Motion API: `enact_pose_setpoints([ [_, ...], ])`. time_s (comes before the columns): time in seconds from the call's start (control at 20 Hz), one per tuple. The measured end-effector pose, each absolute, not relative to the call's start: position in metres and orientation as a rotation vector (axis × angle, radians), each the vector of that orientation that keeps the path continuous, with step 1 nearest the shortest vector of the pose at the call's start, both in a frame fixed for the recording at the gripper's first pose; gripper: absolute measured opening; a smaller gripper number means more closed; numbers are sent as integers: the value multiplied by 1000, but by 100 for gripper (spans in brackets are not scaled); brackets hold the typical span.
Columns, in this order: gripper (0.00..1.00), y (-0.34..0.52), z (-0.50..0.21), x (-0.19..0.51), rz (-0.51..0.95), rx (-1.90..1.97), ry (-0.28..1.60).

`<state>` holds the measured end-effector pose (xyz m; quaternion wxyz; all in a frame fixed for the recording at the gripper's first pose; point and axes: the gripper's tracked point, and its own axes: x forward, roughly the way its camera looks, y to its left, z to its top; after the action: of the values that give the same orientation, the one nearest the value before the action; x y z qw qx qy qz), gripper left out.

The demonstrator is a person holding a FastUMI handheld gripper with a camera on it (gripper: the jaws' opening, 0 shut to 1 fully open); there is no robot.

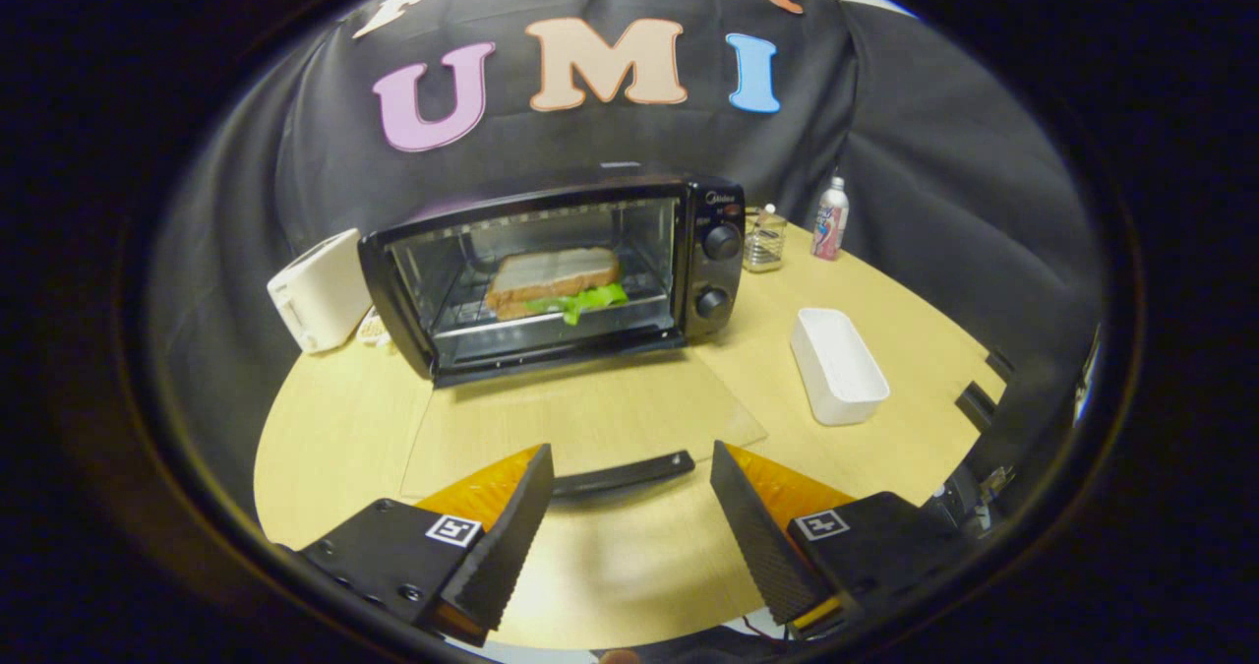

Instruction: Open the toaster oven, put the food inside, and close the toaster oven door.

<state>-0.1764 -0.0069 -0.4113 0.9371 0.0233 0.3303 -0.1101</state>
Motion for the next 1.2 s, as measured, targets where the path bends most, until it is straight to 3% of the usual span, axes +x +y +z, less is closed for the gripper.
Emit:
enact_pose_setpoints([
  [0.5,99,10,-469,-211,-153,16,799],
  [1.2,100,28,-496,-191,-78,-5,801],
])
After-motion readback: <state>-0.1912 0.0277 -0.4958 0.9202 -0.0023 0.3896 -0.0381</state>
